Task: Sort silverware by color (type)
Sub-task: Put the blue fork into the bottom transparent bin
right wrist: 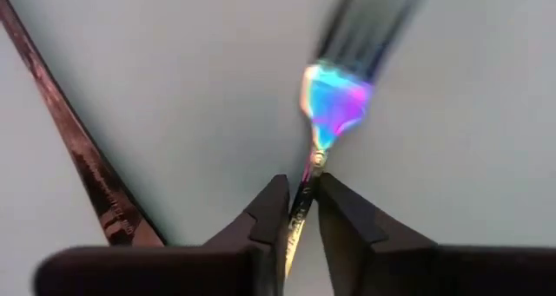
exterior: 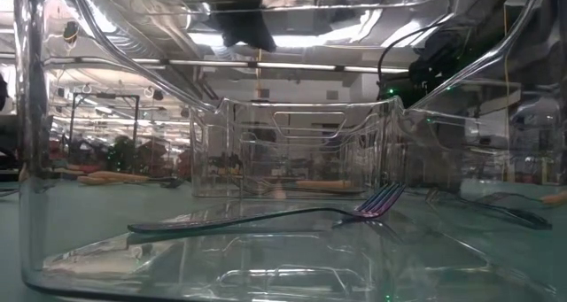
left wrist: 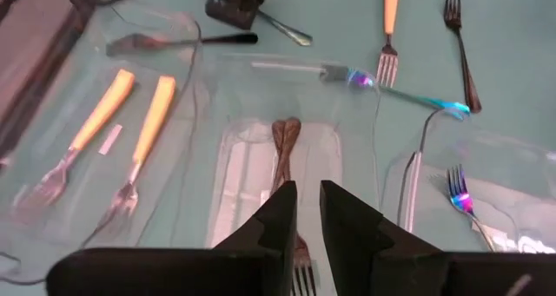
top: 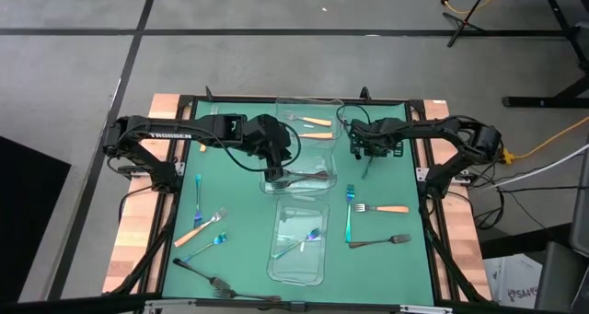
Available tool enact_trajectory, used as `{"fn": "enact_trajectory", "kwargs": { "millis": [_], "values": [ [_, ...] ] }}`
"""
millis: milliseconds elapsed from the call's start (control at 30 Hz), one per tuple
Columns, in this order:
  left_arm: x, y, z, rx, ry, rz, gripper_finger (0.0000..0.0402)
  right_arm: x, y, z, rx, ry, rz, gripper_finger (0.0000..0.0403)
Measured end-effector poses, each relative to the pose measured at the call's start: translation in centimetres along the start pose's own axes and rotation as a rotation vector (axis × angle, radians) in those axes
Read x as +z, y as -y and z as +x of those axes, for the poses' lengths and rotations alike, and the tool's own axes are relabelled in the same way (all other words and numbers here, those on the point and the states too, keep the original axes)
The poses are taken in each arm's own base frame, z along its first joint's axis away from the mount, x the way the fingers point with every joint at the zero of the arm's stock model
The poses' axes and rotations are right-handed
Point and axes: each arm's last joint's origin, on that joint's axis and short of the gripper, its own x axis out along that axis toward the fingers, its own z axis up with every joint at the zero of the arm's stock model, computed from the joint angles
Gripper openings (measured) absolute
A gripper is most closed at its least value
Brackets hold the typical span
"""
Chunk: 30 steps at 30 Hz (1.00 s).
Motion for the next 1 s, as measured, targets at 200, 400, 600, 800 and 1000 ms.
{"fn": "enact_trajectory", "kwargs": {
  "millis": [200,400,600,800,1000],
  "values": [
    [-0.4,-0.3,-2.8,0.050,-0.004,-0.001,0.0048,0.0,0.0,0.0,-0.004,-0.001,-0.006,0.0011],
    [-1.1,-0.6,-6.6,0.082,0.023,-0.004,0.0048,0.0,0.1,0.0,-0.005,-0.002,-0.029,0.0005],
    [-2.2,-0.5,-9.9,0.115,0.058,0.001,0.0048,0.0,0.1,0.0,-0.008,-0.005,-0.099,0.0002],
    [-5.5,-0.2,-11.2,0.146,0.098,-0.044,0.0048,-0.1,0.1,0.0,-0.001,-0.019,-0.163,0.0001],
    [-9.2,0.1,-11.3,0.115,0.141,-0.110,0.0048,-0.1,0.1,0.0,0.002,-0.020,-0.208,0.0001]
  ]
}}
